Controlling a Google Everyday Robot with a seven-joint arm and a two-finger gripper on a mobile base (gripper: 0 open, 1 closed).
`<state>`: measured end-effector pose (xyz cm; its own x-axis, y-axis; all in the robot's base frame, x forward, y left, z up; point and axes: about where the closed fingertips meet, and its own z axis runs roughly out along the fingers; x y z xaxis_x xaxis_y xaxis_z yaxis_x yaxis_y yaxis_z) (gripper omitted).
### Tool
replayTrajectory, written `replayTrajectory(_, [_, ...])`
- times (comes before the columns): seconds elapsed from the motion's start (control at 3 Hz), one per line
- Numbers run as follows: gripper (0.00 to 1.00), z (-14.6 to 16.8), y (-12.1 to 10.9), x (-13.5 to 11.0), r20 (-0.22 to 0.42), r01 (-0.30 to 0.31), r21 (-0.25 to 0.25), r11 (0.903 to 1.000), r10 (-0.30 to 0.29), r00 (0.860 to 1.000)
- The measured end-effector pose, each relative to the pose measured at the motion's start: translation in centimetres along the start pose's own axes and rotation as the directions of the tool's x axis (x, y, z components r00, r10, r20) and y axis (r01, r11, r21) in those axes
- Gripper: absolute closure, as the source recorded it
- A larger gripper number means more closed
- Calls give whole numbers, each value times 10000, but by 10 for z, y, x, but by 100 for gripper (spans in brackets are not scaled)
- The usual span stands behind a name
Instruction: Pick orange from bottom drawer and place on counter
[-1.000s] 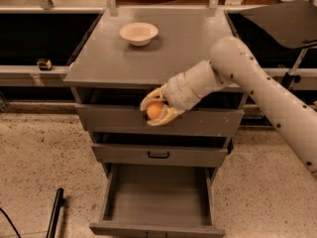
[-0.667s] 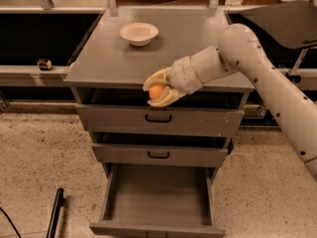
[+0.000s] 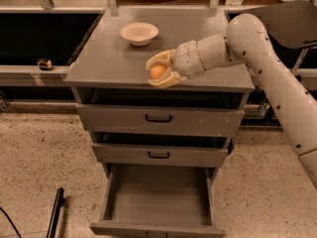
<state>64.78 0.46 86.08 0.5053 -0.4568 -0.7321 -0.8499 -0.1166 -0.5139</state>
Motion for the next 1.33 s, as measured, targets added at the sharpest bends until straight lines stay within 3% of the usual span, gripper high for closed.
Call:
replayTrajectory(0.33, [100,-6,-12,-2,-274,5,350,9994,5,9996])
replayTrajectory(0.67, [100,-30,-39,-2,-530,-27,1586,9873,113,9985])
replayTrajectory(1.0, [100,-59,-65,22,-295,-699,3346,9398,846,9960])
replayTrajectory(1.33, [100,-73,-97,62,80,-1814,4431,8779,1985,9801])
